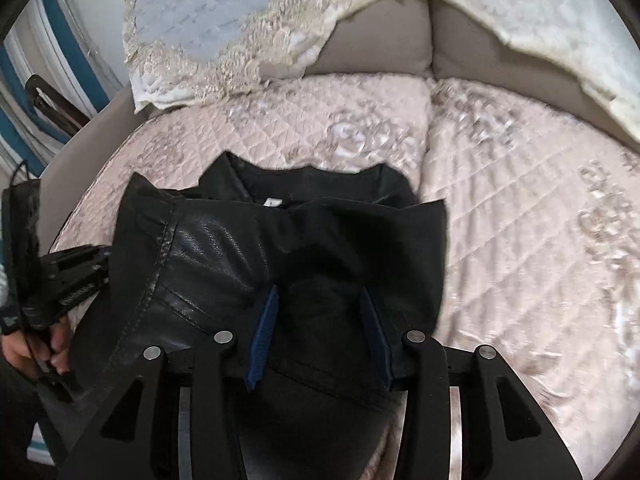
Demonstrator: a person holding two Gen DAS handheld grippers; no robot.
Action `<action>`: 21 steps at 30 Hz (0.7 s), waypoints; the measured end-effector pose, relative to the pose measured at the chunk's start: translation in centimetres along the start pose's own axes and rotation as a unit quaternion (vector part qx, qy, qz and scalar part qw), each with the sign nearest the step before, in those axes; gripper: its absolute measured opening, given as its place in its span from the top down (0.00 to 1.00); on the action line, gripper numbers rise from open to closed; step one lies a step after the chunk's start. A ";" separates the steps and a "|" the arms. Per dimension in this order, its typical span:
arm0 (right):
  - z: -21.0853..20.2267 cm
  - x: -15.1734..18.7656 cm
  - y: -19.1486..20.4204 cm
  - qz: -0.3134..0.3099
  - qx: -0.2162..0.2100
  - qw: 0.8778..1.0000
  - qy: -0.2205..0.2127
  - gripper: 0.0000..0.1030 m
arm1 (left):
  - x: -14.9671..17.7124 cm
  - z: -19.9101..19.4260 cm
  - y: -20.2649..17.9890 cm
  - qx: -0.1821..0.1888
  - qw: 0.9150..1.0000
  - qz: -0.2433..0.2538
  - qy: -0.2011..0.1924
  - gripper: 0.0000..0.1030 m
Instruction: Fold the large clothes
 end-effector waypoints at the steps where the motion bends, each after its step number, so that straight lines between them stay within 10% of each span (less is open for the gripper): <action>1: -1.2 0.4 0.6 -0.005 -0.006 1.000 -0.009 0.58 | -0.1 -1.3 -0.1 0.005 1.000 0.001 -0.012 0.98; 8: -7.3 6.5 5.0 -0.036 -0.044 0.998 -0.039 0.58 | 4.0 -11.3 -3.7 0.082 0.992 0.059 -0.071 0.98; 14: -5.5 11.1 6.5 -0.032 -0.043 0.999 0.001 0.58 | 10.4 -7.5 -4.3 0.075 0.995 0.063 -0.001 0.97; 21: -5.4 10.8 6.5 -0.038 -0.028 0.999 -0.010 0.57 | 10.2 -7.8 -4.1 0.071 0.997 0.040 -0.003 0.95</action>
Point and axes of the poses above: each gripper's, at about its wrist camera, not at the fingertips, and z roughly the way its jaws point, y to its left, x to its underside, the point moved 2 cm from there along z, roughly the way its jaws point, and after that the axes turned 7 degrees about -x, right-handed, at the moved point
